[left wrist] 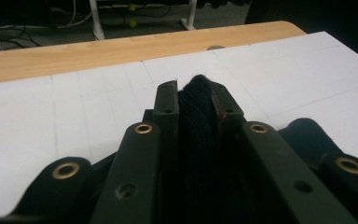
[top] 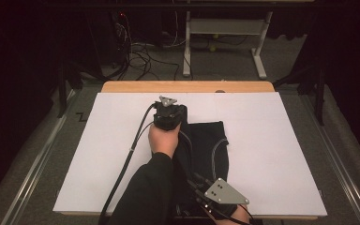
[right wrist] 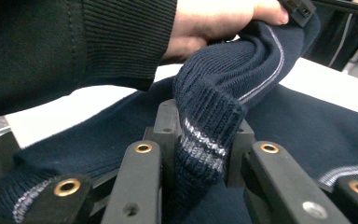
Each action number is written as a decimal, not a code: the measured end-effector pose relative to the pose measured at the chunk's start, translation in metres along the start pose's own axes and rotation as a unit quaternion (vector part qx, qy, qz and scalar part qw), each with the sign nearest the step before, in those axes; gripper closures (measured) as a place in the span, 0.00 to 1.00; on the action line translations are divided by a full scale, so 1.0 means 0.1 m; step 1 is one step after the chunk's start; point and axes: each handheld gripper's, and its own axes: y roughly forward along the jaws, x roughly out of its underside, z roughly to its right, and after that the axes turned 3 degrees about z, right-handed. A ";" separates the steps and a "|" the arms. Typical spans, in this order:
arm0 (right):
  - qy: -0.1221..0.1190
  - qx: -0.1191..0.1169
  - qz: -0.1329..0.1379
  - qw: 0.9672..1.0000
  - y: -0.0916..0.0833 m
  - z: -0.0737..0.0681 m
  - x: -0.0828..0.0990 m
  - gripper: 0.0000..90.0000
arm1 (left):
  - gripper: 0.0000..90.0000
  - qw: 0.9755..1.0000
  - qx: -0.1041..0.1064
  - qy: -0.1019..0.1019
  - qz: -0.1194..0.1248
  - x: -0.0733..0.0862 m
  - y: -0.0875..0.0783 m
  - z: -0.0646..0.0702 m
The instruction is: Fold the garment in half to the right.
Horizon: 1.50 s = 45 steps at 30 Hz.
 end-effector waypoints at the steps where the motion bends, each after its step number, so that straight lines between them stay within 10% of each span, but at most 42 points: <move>1: 0.002 0.002 -0.002 1.000 -0.01 0.02 0.02 0.81 | 0.81 1.000 -0.001 0.000 -0.001 0.00 0.01 0.01; 45: 0.016 0.059 -0.046 0.997 -0.49 0.40 0.38 0.78 | 0.79 0.998 0.052 0.033 -0.028 0.10 0.51 0.72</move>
